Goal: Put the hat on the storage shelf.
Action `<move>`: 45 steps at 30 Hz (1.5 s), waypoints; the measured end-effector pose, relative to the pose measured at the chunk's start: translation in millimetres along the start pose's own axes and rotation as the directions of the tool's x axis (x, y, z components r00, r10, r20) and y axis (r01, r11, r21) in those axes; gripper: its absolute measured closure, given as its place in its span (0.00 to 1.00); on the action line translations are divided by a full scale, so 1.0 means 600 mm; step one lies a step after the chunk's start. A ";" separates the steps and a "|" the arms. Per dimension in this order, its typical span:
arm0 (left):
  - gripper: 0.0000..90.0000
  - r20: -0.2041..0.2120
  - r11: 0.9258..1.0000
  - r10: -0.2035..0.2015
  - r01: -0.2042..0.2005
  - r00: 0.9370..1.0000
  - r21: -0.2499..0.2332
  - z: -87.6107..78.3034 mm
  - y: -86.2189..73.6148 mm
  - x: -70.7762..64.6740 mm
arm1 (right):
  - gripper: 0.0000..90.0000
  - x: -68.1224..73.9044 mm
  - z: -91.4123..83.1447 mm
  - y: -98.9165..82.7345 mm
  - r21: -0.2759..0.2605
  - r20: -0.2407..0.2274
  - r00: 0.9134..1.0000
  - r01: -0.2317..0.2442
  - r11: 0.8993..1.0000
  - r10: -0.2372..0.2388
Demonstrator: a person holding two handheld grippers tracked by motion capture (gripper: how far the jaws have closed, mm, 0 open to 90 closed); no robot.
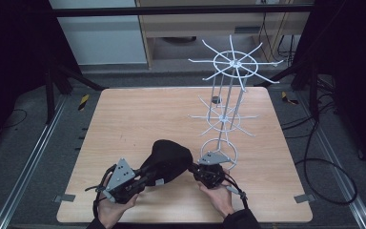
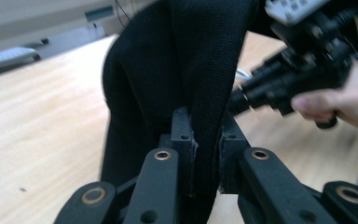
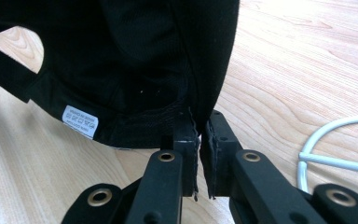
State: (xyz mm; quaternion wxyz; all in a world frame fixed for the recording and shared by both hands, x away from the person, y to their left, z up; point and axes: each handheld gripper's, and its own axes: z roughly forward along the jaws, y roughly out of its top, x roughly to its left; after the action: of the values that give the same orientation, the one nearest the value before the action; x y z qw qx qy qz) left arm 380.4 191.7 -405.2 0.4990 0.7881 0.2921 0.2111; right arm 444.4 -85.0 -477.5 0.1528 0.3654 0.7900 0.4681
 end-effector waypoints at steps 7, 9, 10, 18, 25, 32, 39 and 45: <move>0.90 0.042 0.997 0.038 -0.041 0.998 0.073 0.016 -0.034 -0.027 | 0.91 -0.008 0.006 -0.006 0.015 0.029 0.999 -0.017 1.000 0.016; 0.90 0.046 0.995 0.046 -0.050 0.998 0.090 0.022 -0.040 -0.031 | 0.89 -0.011 0.005 -0.007 0.023 0.034 0.999 -0.018 1.000 0.017; 0.90 0.048 0.994 0.045 -0.050 0.998 0.098 0.025 -0.043 -0.033 | 0.88 -0.012 0.004 -0.007 0.027 0.038 0.999 -0.017 1.000 0.016; 0.89 0.040 0.988 0.045 -0.050 0.998 0.146 0.035 -0.059 -0.036 | 0.70 -0.018 -0.033 -0.007 0.014 0.043 0.999 0.018 1.000 -0.019; 0.89 0.054 0.981 0.061 -0.070 0.997 0.182 0.046 -0.068 -0.043 | 0.68 -0.026 -0.107 0.012 -0.141 0.025 1.000 -0.002 0.990 0.005; 0.88 0.080 0.973 0.073 -0.089 0.994 0.212 0.063 -0.071 -0.053 | 0.74 -0.005 -0.107 0.036 -0.212 -0.005 1.000 -0.008 0.977 0.008; 0.82 0.113 0.964 0.079 -0.105 0.990 0.244 0.085 -0.074 -0.065 | 0.75 0.024 -0.073 0.053 -0.189 -0.045 0.999 0.019 0.982 -0.028; 0.60 0.141 0.976 0.008 -0.038 0.990 0.213 0.069 -0.068 -0.054 | 0.79 0.010 -0.075 0.037 -0.120 -0.043 0.999 0.020 0.993 -0.026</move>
State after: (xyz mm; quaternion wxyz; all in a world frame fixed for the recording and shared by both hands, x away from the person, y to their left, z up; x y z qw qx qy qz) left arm 372.2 156.1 -461.0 0.4273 0.8537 0.2686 0.1285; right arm 423.9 -102.4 -435.0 0.1623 0.3361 0.7680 0.5205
